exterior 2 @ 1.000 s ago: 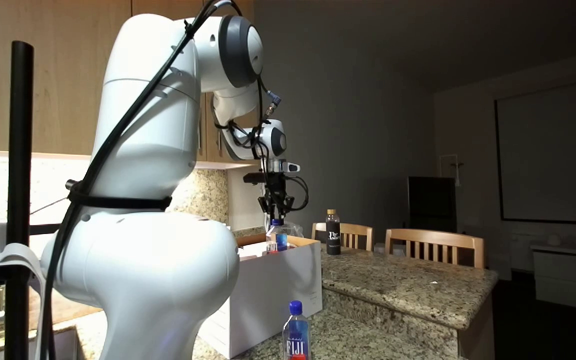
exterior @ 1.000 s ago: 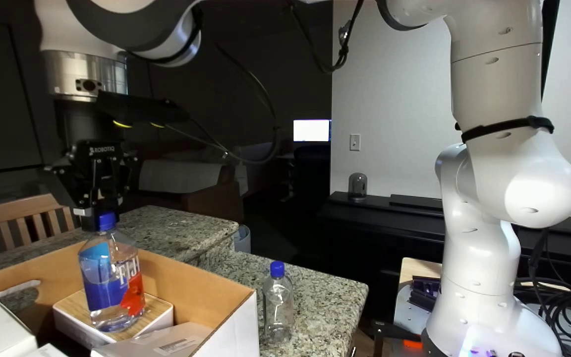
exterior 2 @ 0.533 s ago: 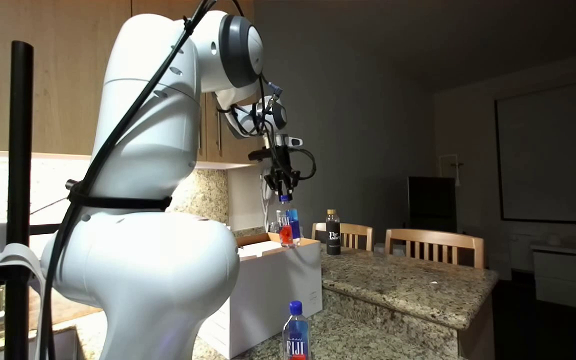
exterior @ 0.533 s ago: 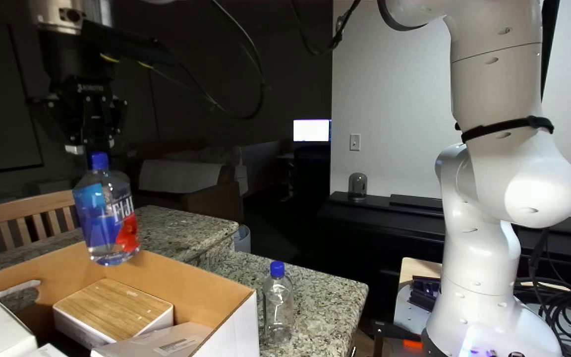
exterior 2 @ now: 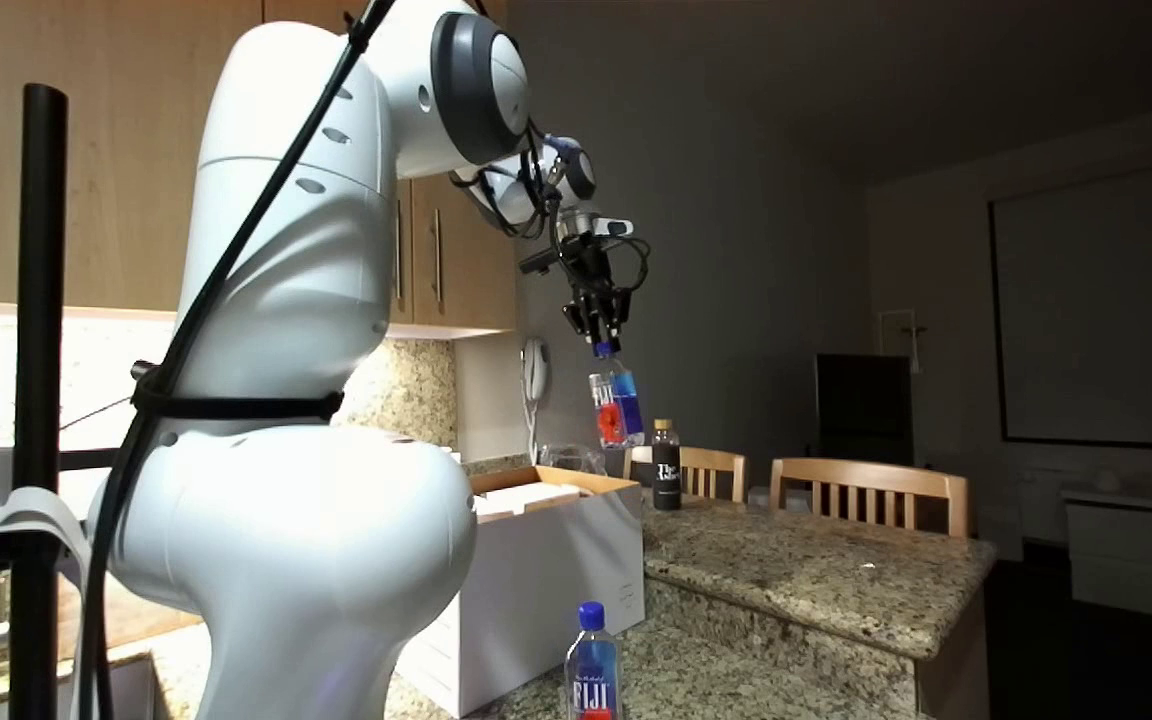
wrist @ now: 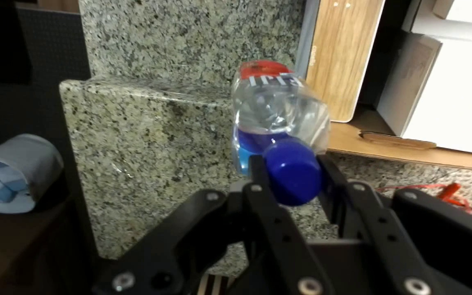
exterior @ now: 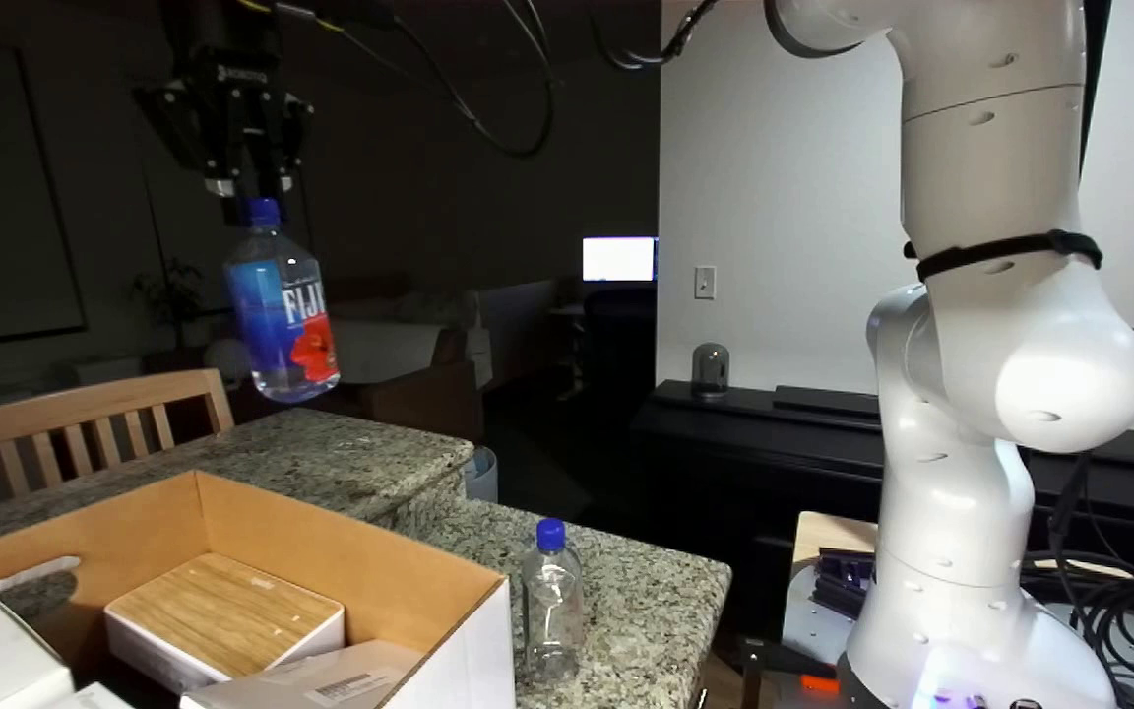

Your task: Remove the bottles from the box and put them on the counter

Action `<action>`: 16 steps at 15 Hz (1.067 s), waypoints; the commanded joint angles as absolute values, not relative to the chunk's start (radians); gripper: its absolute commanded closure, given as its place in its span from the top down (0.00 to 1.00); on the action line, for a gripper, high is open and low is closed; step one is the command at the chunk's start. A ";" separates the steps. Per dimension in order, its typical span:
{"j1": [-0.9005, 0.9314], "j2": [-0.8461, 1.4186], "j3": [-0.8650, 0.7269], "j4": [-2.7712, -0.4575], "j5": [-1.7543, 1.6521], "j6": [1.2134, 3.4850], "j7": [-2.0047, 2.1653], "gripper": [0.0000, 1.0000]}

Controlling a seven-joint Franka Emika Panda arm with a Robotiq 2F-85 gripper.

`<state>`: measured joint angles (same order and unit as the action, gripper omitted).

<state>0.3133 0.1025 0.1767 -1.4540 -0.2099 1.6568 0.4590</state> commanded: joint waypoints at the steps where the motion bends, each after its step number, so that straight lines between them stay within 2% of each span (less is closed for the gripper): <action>1: 0.281 -0.002 0.142 -1.559 -0.202 1.639 0.539 0.15; 8: 0.213 -0.196 0.153 -1.830 -0.214 1.636 0.622 0.15; 16: 0.130 -0.482 0.157 -2.245 -0.183 1.745 0.657 0.15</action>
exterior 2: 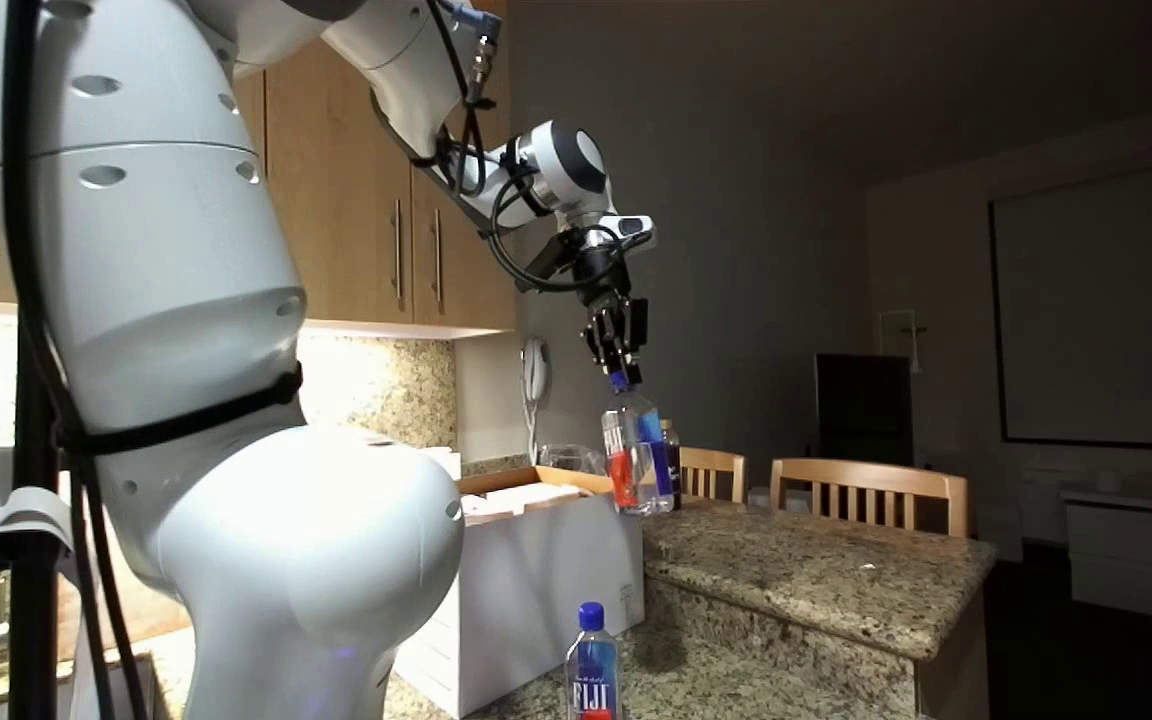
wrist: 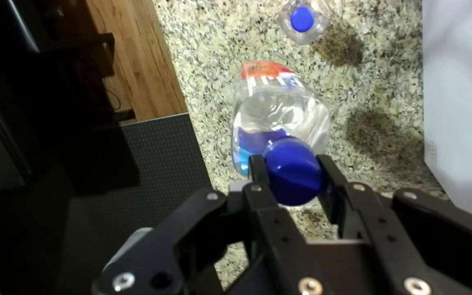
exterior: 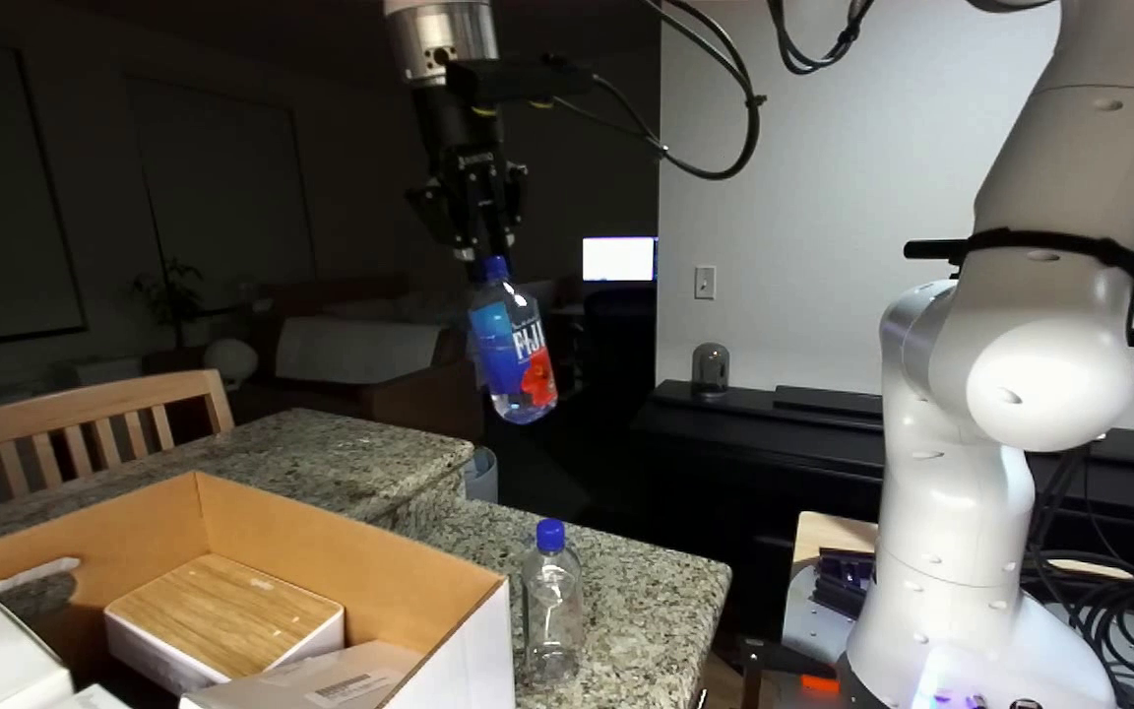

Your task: Remove the bottles from the box and put them on the counter

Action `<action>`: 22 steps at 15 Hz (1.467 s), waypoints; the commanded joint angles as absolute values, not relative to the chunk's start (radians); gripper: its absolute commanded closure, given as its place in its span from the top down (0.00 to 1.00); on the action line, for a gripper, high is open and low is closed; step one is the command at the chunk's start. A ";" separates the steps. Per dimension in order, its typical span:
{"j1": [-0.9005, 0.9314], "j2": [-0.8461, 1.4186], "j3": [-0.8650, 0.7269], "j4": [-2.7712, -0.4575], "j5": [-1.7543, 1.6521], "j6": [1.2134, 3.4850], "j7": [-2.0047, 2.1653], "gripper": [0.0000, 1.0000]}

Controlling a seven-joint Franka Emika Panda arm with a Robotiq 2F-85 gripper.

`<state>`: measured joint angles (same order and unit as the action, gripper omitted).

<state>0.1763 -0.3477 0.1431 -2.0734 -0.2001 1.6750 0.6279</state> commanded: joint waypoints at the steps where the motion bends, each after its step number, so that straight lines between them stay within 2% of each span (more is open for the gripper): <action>1: 0.118 -0.510 0.162 -2.291 -0.188 1.762 0.665 0.15; 9: 0.065 -0.681 0.198 -2.585 -0.179 1.923 0.730 0.15; 16: 0.075 -0.722 0.200 -2.627 -0.101 1.899 0.702 0.15; 17: 0.057 -0.690 0.213 -2.617 -0.126 1.897 0.703 0.33; 22: 0.058 -0.697 0.215 -2.617 -0.104 1.897 0.703 0.33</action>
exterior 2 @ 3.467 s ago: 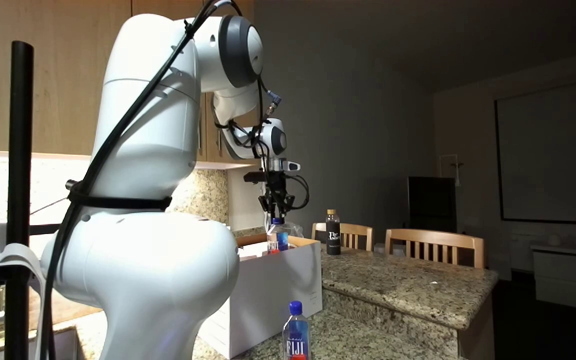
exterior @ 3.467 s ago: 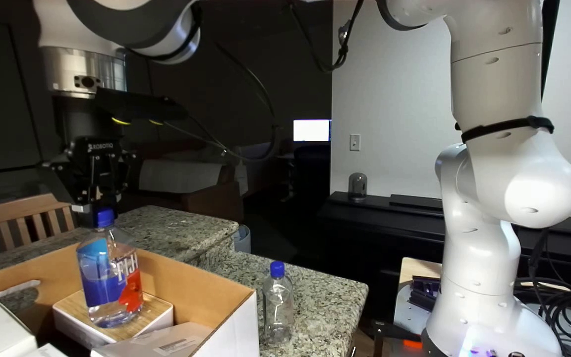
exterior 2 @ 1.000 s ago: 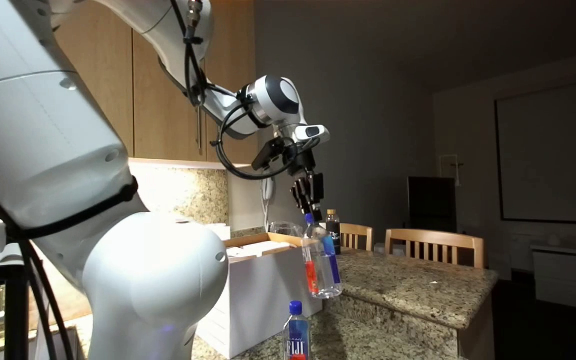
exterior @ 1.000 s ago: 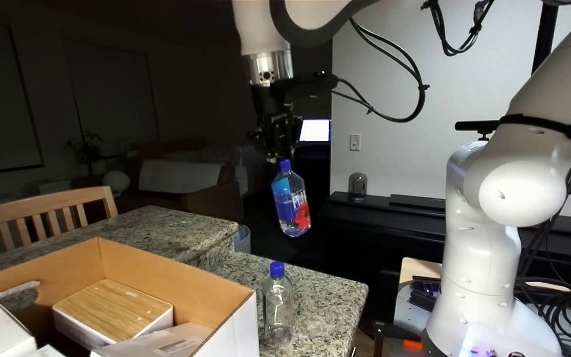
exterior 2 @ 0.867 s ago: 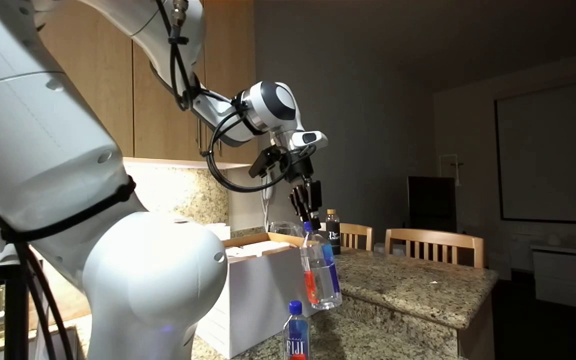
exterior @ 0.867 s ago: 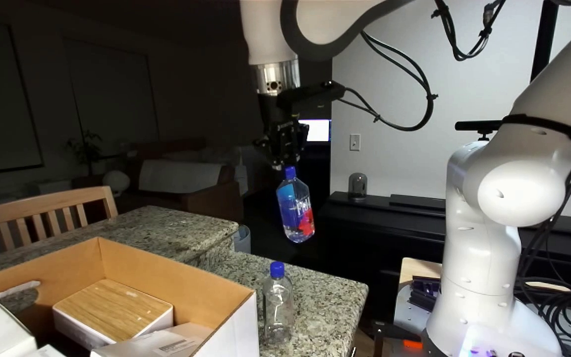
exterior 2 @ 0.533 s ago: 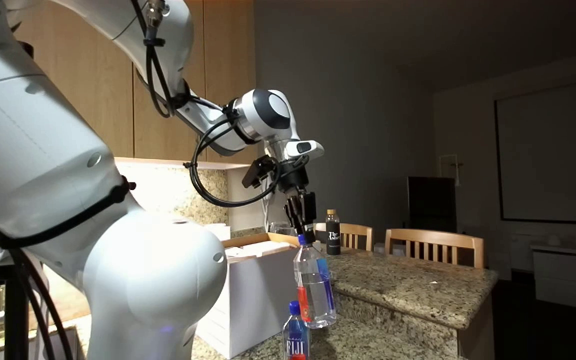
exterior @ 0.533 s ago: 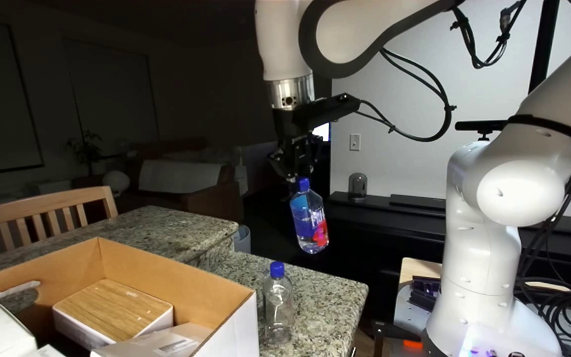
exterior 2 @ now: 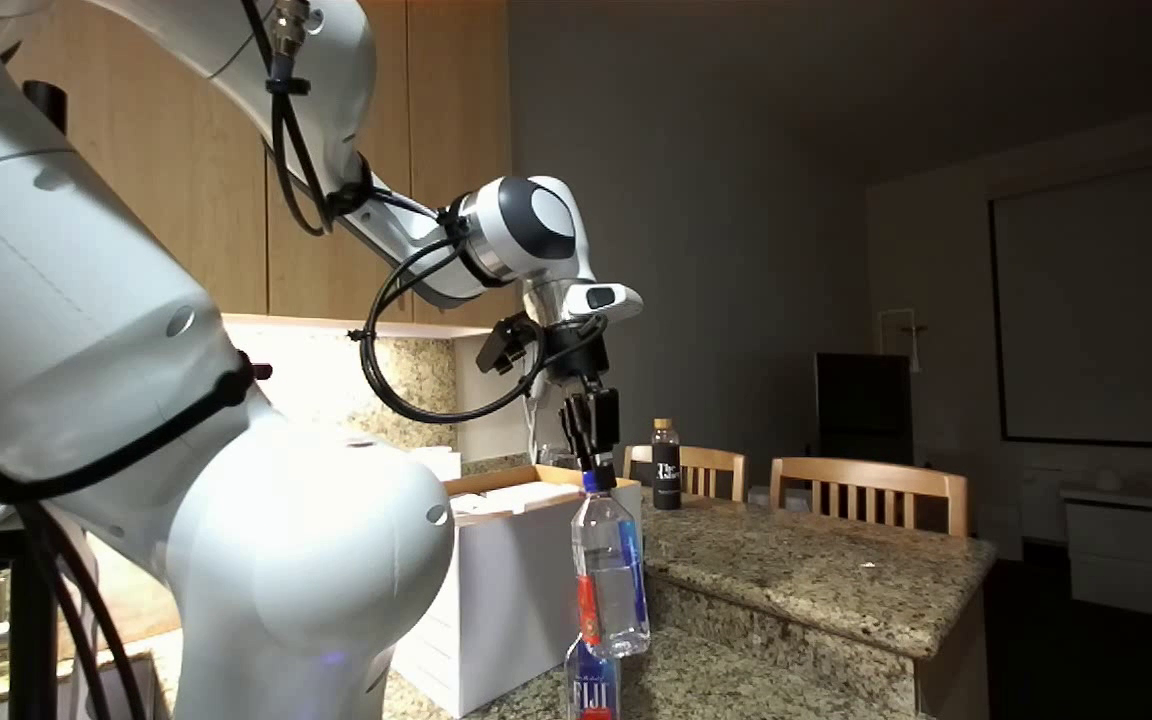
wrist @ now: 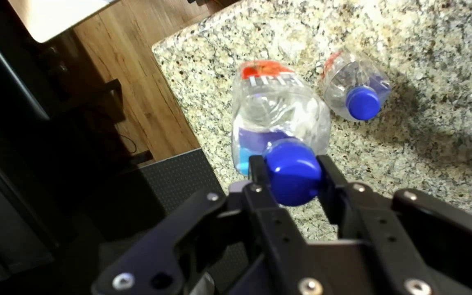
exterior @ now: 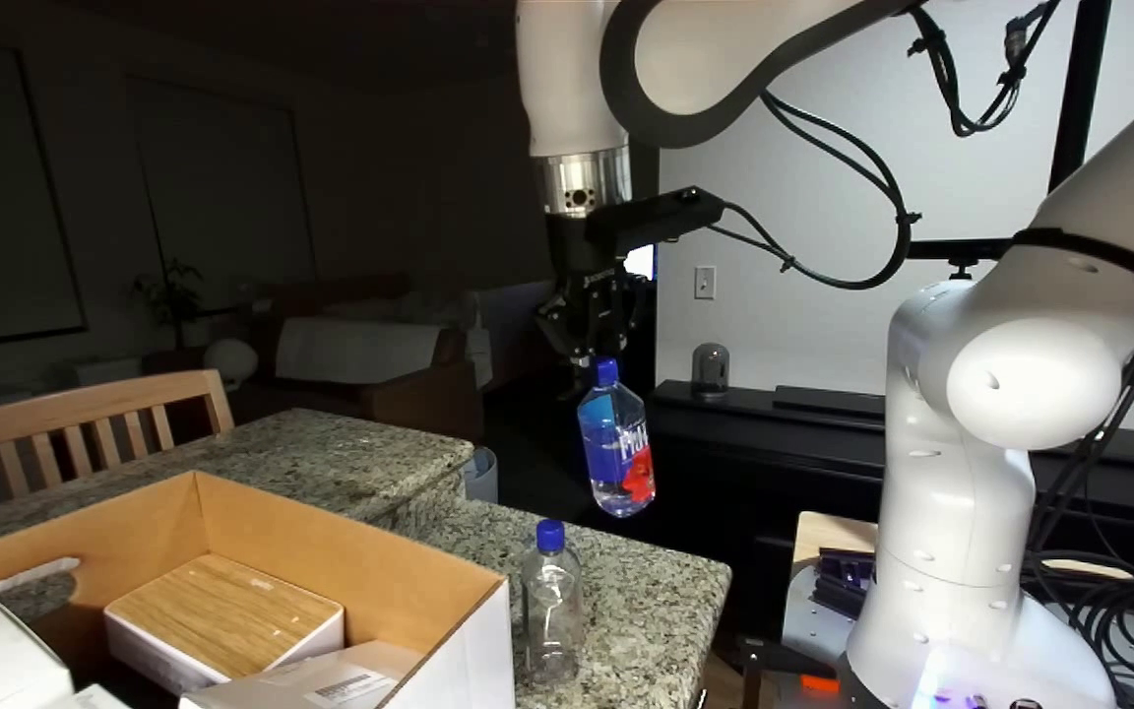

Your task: Remove the bottles from the box and put them on the counter

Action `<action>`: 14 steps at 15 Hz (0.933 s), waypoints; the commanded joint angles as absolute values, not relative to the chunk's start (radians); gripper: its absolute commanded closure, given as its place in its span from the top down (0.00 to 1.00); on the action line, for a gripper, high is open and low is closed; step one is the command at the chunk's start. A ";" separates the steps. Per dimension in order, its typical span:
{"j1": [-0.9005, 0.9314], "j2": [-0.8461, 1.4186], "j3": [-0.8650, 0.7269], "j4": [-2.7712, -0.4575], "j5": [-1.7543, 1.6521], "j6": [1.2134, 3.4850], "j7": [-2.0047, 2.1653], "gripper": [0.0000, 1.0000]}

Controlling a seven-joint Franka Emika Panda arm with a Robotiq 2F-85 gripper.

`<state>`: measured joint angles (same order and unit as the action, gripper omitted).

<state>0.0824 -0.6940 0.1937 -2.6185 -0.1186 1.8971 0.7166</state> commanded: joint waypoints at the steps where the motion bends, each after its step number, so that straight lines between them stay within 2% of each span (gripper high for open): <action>1: 0.057 -0.682 0.233 -2.610 -0.106 1.916 0.729 0.15; 7: 0.021 -0.612 0.257 -2.635 -0.129 2.080 0.757 0.15; 14: -0.024 -0.526 0.159 -2.758 -0.081 2.309 0.705 0.15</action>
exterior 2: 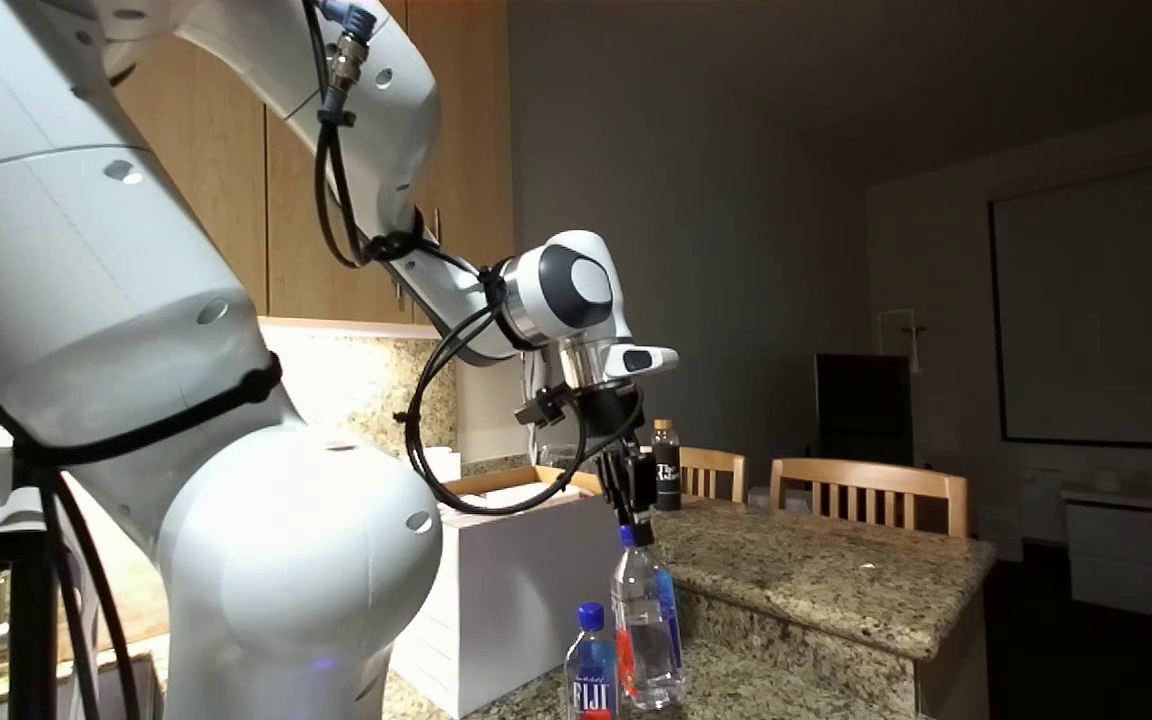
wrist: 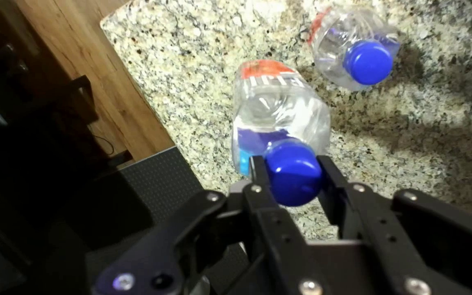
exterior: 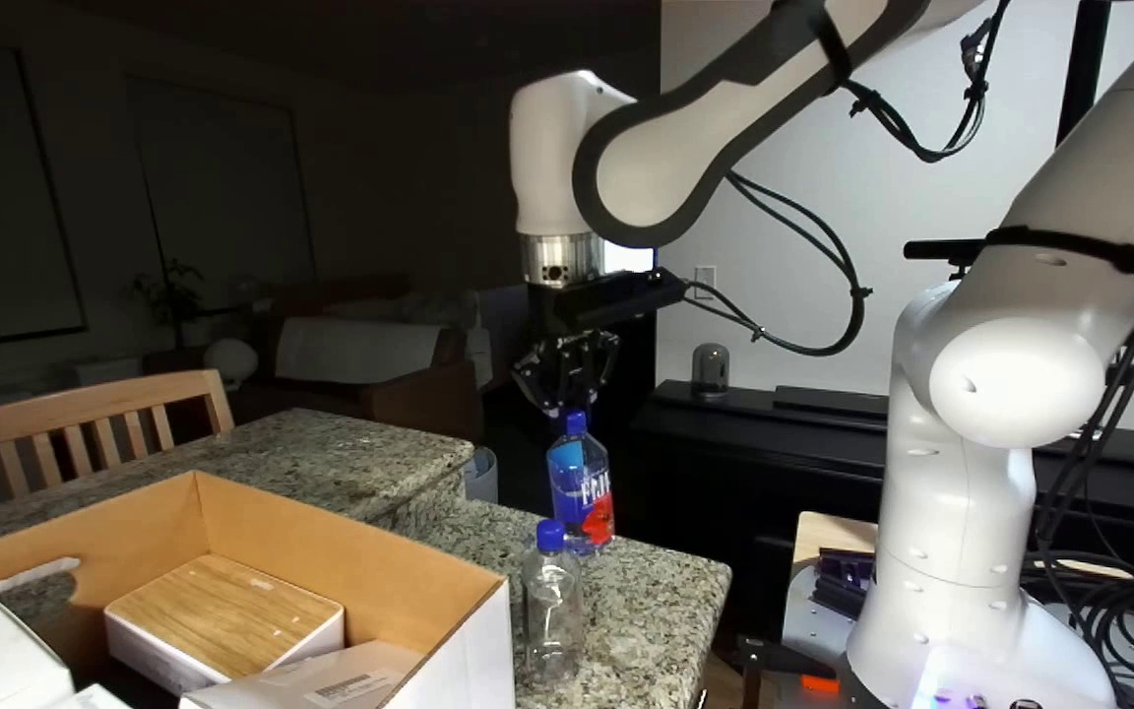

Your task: Remove the bottles from the box and put them on the counter

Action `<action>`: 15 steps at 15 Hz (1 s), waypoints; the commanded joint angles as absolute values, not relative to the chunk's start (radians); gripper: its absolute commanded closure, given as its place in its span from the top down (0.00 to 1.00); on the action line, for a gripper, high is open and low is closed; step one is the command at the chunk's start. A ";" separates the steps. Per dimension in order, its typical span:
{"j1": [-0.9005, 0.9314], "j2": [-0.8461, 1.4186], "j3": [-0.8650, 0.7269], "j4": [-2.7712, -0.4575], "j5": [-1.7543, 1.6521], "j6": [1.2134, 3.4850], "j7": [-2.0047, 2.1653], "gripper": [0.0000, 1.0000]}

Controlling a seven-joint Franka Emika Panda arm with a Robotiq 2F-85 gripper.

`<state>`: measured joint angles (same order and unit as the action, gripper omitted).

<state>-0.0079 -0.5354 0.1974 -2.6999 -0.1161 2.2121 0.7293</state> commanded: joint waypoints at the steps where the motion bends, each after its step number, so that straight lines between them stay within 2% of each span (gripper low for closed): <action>1: -0.021 -0.521 0.134 -2.787 -0.061 2.356 0.685 0.15; 5: -0.021 -0.448 0.062 -2.800 0.024 2.465 0.608 0.15; 15: -0.038 -0.378 0.003 -2.788 0.119 2.444 0.502 0.15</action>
